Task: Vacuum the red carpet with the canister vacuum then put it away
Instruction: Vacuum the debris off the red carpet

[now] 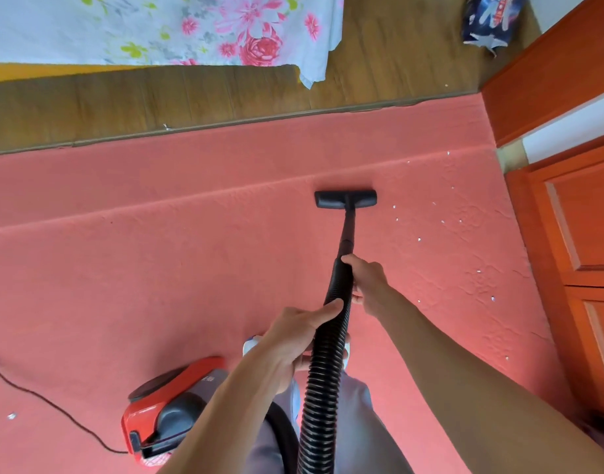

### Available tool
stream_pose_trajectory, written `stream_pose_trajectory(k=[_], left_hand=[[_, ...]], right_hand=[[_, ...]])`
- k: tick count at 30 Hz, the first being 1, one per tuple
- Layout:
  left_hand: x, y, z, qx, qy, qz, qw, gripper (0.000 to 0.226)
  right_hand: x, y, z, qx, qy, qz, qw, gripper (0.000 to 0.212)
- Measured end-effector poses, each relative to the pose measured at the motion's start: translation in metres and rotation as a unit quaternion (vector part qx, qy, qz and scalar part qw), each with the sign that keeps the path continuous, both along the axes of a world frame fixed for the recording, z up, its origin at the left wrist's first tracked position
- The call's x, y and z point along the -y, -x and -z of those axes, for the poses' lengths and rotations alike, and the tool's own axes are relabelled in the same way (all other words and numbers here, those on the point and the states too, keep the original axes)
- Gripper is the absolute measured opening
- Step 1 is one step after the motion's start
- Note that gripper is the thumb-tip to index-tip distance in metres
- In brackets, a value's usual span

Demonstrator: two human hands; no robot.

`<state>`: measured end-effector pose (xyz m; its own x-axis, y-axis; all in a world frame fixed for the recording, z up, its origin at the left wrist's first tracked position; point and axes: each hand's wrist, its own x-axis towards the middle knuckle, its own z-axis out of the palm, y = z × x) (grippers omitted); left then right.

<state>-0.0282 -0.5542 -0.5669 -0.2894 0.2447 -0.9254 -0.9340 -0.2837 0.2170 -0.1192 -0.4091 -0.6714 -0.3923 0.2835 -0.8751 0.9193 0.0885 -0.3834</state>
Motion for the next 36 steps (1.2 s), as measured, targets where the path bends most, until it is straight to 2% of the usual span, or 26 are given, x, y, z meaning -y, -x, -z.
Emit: stream_pose_trajectory(k=[6,10,13,18,22,26,29,33,36], left_hand=[[-0.019,-0.008,0.011,-0.005,-0.009,-0.005,1.000,0.044],[-0.049,-0.011,0.010,-0.016,-0.020,0.017,1.000,0.041],[-0.075,-0.013,0.006,-0.043,-0.034,0.051,0.997,0.040],[-0.108,-0.020,-0.002,-0.113,-0.071,0.099,0.986,0.044],[-0.129,-0.021,-0.005,-0.125,-0.044,0.103,0.986,0.053],[-0.156,-0.010,0.002,-0.136,0.025,0.076,0.987,0.046],[-0.173,0.004,0.014,-0.129,0.051,0.057,0.989,0.037],[-0.187,0.014,0.028,-0.116,0.079,0.043,0.989,0.026],[-0.189,0.006,0.031,-0.104,0.080,0.049,0.990,0.024]], right_hand=[[-0.012,0.006,0.009,-0.001,0.008,-0.030,1.000,0.041],[-0.046,-0.002,0.008,-0.029,0.002,0.034,0.999,0.037],[-0.081,-0.011,0.002,-0.042,0.037,0.106,0.993,0.040],[-0.131,-0.021,-0.025,-0.082,0.097,0.187,0.974,0.031],[-0.155,-0.020,-0.028,-0.120,0.062,0.190,0.972,0.041],[-0.166,0.005,-0.023,-0.159,0.053,0.170,0.971,0.042],[-0.175,0.019,-0.011,-0.147,0.066,0.187,0.969,0.048],[-0.179,0.018,0.005,-0.109,0.081,0.170,0.976,0.023],[-0.181,0.008,0.010,-0.090,0.081,0.157,0.980,0.018]])
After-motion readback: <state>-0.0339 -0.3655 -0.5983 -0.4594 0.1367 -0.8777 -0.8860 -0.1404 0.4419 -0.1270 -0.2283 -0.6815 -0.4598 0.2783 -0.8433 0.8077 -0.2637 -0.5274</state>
